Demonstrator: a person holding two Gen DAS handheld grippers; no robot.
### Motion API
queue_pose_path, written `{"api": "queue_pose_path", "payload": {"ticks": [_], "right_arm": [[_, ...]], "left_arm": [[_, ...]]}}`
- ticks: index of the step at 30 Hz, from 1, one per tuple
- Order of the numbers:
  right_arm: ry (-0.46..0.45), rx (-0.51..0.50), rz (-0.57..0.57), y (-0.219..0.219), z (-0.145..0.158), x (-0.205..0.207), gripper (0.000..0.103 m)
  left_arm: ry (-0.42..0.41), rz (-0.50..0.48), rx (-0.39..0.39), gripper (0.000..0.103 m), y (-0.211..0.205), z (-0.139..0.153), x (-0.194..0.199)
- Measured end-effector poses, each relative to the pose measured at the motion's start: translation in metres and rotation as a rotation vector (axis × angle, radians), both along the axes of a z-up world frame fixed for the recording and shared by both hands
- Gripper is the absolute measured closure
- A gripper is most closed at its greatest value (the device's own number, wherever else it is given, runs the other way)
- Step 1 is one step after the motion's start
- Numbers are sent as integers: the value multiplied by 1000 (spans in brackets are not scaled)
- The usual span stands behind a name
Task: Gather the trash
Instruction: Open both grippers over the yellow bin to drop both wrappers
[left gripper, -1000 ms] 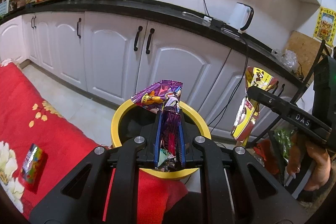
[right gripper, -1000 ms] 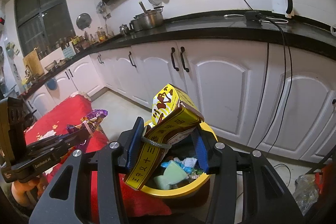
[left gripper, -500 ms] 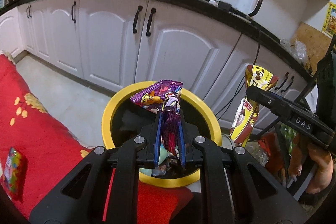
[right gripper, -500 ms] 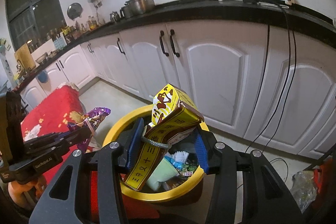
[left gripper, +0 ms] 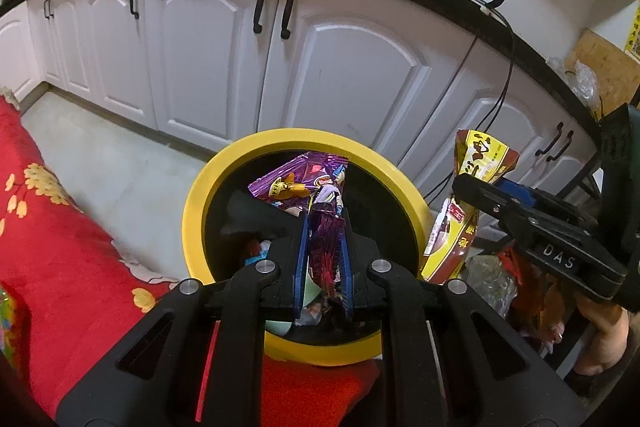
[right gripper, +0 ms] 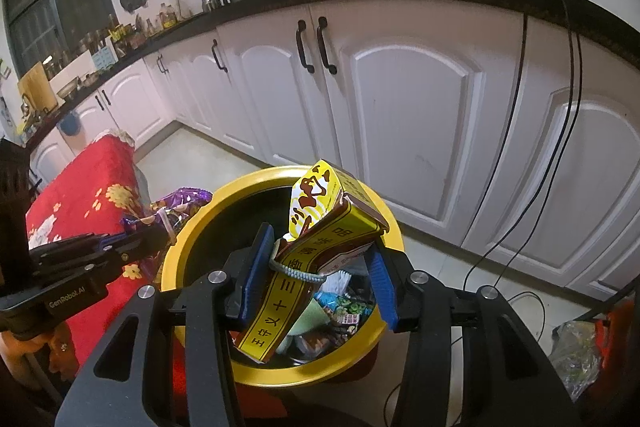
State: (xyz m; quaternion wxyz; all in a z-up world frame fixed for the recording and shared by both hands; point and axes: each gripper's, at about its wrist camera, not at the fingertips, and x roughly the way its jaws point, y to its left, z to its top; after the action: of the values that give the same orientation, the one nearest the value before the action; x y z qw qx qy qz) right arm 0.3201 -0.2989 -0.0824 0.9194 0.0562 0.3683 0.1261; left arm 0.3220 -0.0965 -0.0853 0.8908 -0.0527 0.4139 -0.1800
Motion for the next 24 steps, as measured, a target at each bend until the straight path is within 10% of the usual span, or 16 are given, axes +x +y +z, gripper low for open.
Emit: {"api": "queue_pose_path", "payload": {"ticks": [24], "right_arm": [[40,-20,20,14,-14,10,57]], "left_arm": [[84,27,21,91,7,-21,13]]}}
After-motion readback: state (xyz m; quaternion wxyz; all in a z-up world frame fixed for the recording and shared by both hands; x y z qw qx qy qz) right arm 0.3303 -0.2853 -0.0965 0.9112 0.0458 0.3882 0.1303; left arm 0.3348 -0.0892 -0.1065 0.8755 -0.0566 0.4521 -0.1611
